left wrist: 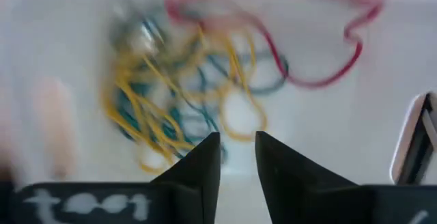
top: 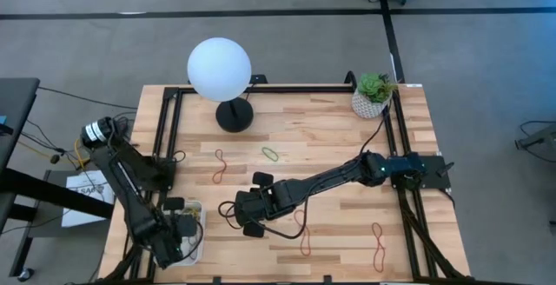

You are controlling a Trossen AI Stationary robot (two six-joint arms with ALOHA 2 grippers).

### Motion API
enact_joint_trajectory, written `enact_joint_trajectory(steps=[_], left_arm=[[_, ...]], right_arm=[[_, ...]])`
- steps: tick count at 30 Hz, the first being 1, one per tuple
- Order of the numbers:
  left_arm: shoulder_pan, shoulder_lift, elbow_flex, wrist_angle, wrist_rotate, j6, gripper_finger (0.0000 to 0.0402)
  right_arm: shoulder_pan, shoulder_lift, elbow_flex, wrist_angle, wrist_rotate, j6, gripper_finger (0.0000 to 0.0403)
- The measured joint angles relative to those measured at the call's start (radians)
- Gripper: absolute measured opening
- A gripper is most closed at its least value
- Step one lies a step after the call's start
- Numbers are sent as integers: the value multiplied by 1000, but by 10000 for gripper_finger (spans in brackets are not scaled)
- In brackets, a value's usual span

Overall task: Pick and place items into bin
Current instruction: Put the top red rubber band into the white bin

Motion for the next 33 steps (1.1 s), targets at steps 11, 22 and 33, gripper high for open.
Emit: enact_joint_trajectory(steps=[11,22,33], left_arm=[[116,-20,143,-223,-621,170,73],[391,-33,61,-177,-598,627,73],[702,-253,-285,321,-360,909,73]], right_arm=[[21,0,0,-58,2,32,102],[66,-115,0,-553,195,175,102],[139,-363,-135,-591,327,236,102]])
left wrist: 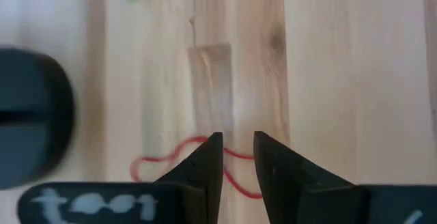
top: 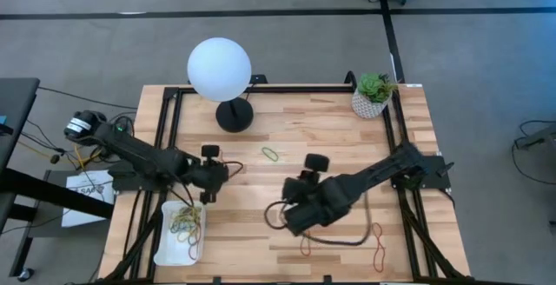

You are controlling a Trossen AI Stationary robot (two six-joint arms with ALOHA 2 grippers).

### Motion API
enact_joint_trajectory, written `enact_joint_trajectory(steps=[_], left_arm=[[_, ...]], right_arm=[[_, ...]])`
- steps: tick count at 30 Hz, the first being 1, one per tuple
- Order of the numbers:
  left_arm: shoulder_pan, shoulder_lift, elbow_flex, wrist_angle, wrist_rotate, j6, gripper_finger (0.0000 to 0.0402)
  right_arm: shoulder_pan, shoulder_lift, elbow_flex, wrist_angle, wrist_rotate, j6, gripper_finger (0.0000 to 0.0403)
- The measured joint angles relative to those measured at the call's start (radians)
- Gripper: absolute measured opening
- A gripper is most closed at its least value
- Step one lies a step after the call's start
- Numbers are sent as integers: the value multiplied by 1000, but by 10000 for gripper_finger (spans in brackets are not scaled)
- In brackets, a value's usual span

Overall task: Pick and place items into bin
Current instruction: Put the top red rubber band into the white bin

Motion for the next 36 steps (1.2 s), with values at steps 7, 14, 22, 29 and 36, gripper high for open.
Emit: enact_joint_trajectory(steps=[7,14,22,29,36], left_arm=[[114,-32,-126,105,91,-78,73],[161,-27,-148,180,16,-13,73],[231,-4,-148,203,81,55,73],[252,92,-148,209,83,168,73],[248,187,-143,243,29,223,73]], right_arm=[[4,-210,-179,0,78,26,102],[-52,-442,-366,1,113,142,102],[-86,-632,-670,54,90,385,102],[-52,-688,-1030,497,-2,337,102],[-71,-684,-1312,1115,-395,-9,102]])
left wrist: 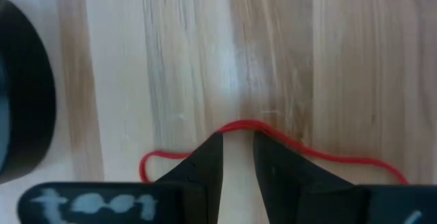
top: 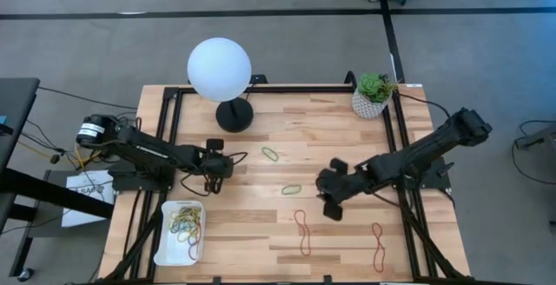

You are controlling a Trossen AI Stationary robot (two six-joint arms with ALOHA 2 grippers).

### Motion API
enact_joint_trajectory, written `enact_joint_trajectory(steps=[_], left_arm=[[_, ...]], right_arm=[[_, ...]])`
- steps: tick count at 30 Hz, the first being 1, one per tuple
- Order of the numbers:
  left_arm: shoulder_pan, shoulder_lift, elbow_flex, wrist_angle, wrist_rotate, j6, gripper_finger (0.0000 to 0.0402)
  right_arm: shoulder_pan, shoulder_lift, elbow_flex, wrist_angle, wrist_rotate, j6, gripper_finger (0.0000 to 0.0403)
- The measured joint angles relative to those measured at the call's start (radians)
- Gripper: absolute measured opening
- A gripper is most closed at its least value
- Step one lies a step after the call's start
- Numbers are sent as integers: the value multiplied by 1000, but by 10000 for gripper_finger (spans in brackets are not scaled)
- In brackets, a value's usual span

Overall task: Pick and place items into bin
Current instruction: Put the top red rubber band into the white bin

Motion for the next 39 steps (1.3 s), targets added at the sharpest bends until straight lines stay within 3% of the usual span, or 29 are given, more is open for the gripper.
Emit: enact_joint_trajectory(steps=[3,8,14,17,25,31,35,39], left_arm=[[0,7,0,2,-7,1,73],[1,0,11,-12,-8,-10,73],[7,4,50,-15,-24,103,73],[26,4,50,-21,22,145,73],[92,6,48,-19,107,280,73],[158,30,52,-8,170,315,73],[173,65,57,-9,176,316,73],[176,72,57,1,199,317,73]], right_arm=[[-11,-1,-57,139,-92,-121,102],[-16,-1,-88,225,-88,-259,102],[-15,5,-127,324,-91,-239,102],[-8,34,-128,352,-90,-182,102],[30,206,-127,527,-100,-251,102],[14,305,-127,552,-172,-255,102],[-25,313,-108,548,-276,-176,102],[-51,312,-82,579,-298,-181,102]])
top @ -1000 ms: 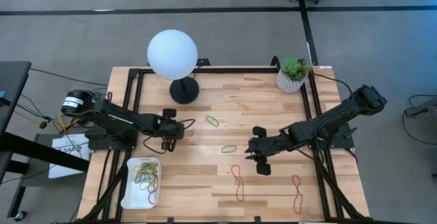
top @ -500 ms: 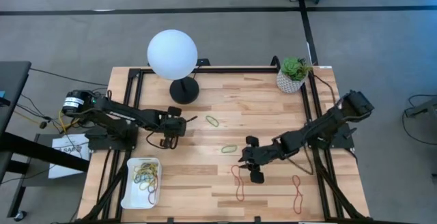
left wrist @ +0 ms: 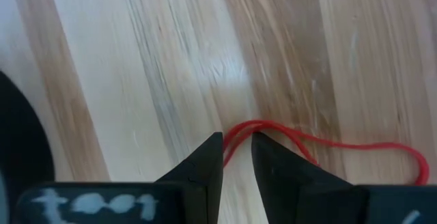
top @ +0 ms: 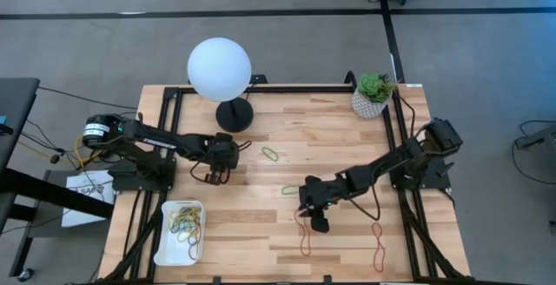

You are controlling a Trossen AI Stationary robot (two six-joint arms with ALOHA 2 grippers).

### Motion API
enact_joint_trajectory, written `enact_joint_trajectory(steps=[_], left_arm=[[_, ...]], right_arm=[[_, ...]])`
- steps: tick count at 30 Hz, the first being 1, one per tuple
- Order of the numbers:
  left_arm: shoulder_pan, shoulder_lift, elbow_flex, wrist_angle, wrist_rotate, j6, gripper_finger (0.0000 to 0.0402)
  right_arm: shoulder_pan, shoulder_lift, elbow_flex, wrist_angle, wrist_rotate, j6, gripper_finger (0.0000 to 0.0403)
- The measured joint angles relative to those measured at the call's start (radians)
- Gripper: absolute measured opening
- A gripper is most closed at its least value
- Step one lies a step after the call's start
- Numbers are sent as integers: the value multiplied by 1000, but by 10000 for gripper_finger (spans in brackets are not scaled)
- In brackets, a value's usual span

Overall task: Pick and place items into bin
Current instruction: Put the top red rubber band into the white bin

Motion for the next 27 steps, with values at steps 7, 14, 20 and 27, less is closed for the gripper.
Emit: enact_joint_trajectory(steps=[7,14,20,27], left_arm=[[-22,2,-3,1,12,-3,19],[-87,-8,63,-132,36,-128,1],[-220,-47,252,-433,77,-277,0],[-490,-68,471,-631,199,-630,0]], right_arm=[[-26,0,13,102,-1,-80,102],[-46,0,13,155,0,-81,102],[-50,0,13,153,0,-81,102],[-48,0,12,148,0,-81,102]])
